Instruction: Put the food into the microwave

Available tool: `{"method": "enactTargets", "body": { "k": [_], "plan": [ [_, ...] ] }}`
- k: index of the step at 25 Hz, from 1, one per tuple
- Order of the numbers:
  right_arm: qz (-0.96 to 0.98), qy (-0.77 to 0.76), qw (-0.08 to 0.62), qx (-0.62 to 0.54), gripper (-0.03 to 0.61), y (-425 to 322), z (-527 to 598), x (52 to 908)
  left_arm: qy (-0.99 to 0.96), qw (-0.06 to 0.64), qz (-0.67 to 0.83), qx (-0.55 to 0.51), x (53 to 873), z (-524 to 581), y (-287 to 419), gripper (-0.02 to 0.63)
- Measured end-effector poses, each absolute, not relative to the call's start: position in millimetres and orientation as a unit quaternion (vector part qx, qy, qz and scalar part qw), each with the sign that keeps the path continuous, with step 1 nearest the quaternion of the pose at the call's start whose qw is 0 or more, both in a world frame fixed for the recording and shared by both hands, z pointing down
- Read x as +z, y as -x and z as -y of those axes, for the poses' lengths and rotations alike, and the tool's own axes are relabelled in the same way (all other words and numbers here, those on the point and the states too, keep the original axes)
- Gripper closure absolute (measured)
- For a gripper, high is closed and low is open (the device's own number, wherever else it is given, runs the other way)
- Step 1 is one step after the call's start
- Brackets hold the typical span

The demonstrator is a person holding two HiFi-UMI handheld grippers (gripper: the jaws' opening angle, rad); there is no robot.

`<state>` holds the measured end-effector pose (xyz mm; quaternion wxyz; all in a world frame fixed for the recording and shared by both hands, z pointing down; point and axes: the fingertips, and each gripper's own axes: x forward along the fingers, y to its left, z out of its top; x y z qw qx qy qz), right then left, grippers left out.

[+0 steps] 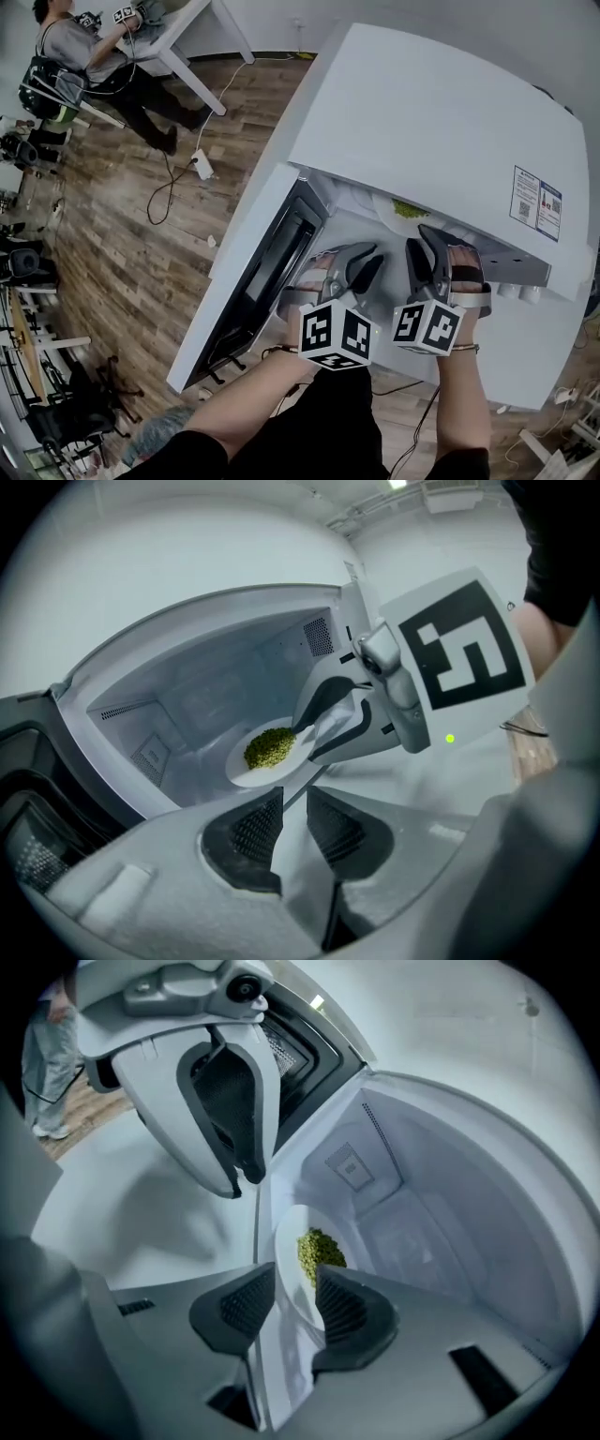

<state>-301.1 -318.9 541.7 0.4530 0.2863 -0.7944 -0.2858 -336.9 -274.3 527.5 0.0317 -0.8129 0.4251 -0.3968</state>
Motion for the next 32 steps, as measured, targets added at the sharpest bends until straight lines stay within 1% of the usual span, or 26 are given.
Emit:
{"method": "enactTargets", "body": {
  "k": [3, 4, 9, 14, 19, 23, 27, 32],
  "plan": [
    [0.801, -0.265, 0.447, -0.296, 0.538, 315, 309, 544, 0.814, 0.031, -0.427, -0.393, 524, 274, 338, 0.531],
    [0.801, -0.265, 0.447, -0.299, 0.552, 318, 310, 545, 0.814, 0.030, -0.428, -0.393, 523, 274, 339, 0.531],
    [0.802, -0.310, 0.442, -0.257, 0.558, 318, 332, 544, 0.817, 0.022, -0.419, -0.396, 519, 262, 340, 0.531],
    [0.797, -0.353, 0.440, -0.216, 0.557, 310, 359, 545, 0.839, 0.006, -0.386, -0.383, 507, 231, 315, 0.531],
    [0.803, -0.375, 0.411, -0.213, 0.557, 301, 328, 511, 0.856, -0.016, -0.376, -0.354, 477, 198, 305, 0.531],
    [0.798, -0.365, 0.415, -0.241, 0.557, 295, 293, 479, 0.852, 0.007, -0.378, -0.363, 451, 175, 317, 0.531],
    [0.788, -0.346, 0.422, -0.285, 0.557, 295, 261, 440, 0.844, 0.051, -0.382, -0.373, 418, 154, 325, 0.531],
    [0.789, -0.348, 0.412, -0.295, 0.557, 292, 205, 387, 0.846, 0.090, -0.379, -0.364, 373, 118, 332, 0.531]
  ]
}}
